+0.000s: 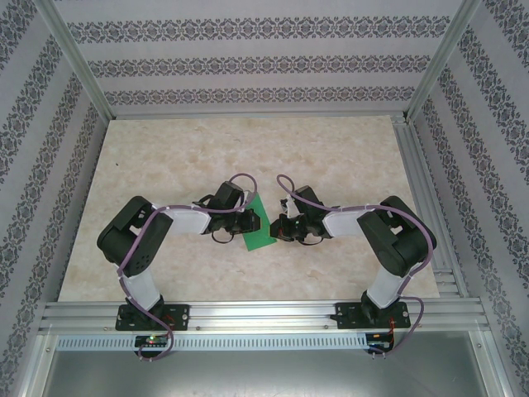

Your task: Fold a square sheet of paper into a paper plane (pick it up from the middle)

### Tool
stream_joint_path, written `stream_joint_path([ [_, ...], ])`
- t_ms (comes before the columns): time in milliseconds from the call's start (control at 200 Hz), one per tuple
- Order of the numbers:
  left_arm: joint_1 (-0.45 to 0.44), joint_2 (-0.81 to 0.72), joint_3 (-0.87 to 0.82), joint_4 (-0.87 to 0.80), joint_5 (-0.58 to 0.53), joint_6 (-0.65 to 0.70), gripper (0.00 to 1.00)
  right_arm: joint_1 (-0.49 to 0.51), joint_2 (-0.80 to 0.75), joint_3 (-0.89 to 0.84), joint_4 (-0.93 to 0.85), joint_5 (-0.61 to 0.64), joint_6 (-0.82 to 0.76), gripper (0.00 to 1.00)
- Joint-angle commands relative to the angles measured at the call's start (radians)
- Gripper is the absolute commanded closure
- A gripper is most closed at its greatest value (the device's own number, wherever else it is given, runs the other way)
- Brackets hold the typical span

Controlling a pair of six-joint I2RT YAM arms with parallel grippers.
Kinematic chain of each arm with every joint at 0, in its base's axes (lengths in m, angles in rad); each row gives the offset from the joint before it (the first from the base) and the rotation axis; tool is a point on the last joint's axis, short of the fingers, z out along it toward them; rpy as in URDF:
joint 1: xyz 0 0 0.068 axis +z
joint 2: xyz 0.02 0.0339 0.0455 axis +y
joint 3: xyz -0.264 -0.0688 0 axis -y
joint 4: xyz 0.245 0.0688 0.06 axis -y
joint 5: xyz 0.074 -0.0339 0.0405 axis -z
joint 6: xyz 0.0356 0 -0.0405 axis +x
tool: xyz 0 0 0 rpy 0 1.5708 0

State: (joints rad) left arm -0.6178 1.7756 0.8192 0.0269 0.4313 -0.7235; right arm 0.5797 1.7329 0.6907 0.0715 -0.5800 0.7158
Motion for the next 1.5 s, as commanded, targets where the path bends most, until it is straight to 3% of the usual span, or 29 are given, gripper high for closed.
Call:
stream_joint_path([
  [0, -0.011, 0.021, 0.023, -0.025, -0.009, 0.01, 0.84, -0.015, 0.035, -0.007, -0.017, 0.044, 0.007, 0.92],
  [899, -0.012, 0.013, 0.028, -0.016, 0.012, 0.047, 0.85, -0.034, 0.064, -0.022, -0.025, 0.071, 0.057, 0.96],
  [1324, -0.012, 0.078, 0.075, -0.173, -0.068, 0.039, 0.87, -0.04, -0.081, 0.022, -0.095, 0.044, -0.038, 0.75],
  [1494, -0.013, 0.094, 0.09, -0.196, -0.074, 0.027, 0.87, -0.032, -0.156, 0.013, -0.119, 0.052, -0.071, 0.73],
])
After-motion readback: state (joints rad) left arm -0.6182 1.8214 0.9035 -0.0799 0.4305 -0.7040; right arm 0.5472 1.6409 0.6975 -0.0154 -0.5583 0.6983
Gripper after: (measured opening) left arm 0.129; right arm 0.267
